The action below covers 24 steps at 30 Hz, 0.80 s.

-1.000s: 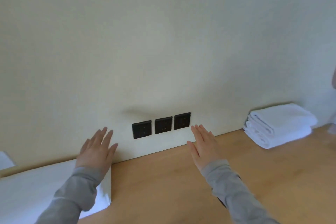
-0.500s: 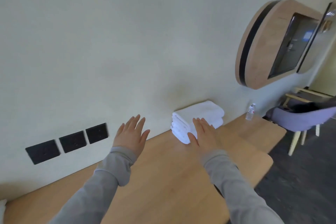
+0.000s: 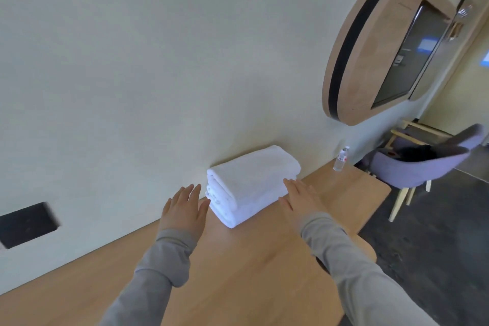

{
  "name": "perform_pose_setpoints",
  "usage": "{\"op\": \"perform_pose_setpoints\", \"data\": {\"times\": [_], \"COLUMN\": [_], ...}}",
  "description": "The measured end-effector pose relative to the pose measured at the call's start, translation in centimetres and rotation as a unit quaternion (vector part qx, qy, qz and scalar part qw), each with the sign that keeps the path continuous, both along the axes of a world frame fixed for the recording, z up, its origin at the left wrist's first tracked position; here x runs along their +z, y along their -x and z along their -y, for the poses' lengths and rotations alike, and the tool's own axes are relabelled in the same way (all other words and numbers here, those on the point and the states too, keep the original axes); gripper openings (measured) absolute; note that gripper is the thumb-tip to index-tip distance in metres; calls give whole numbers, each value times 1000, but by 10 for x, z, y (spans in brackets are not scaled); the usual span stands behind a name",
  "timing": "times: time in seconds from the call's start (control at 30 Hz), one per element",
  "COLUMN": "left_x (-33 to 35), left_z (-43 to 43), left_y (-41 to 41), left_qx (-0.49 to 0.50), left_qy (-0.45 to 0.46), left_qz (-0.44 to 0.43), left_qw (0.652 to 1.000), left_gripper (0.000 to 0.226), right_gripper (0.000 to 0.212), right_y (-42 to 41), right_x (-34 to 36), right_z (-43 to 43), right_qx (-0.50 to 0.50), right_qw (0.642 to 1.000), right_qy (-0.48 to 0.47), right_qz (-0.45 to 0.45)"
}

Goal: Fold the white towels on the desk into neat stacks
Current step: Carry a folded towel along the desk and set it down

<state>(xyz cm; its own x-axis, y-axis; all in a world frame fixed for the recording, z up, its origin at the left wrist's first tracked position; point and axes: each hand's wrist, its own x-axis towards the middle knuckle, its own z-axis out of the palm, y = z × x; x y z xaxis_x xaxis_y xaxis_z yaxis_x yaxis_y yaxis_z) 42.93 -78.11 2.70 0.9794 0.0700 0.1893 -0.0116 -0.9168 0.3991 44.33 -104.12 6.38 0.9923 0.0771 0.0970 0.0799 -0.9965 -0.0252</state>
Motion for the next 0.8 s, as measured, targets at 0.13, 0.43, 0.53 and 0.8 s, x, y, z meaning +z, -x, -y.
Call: {"op": "perform_pose_setpoints", "data": {"times": [0.13,0.43,0.53,0.8], "left_x": [-22,-89,-103,-125], "left_z": [28,89,119,180], "left_y": [-36,-65,-83,-151], "left_qx": [-5,39,106,359], "left_qy": [69,97,234,652], "left_qz": [-36,-162,-216,-157], "left_qw": [997,981,942,649], "left_gripper": [50,50,52,58], "right_gripper": [53,52,53,45], "right_y": [-47,-122,-153,-239], "right_x": [-23,-68,-87,-136], "right_z": [22,66,81,121], "right_qx": [-5,-42,-64,-155], "right_qw": [999,976,949,818], "right_qy": [-32,-168,-254,-472], "right_qz": [-32,-133,-173,-289]}}
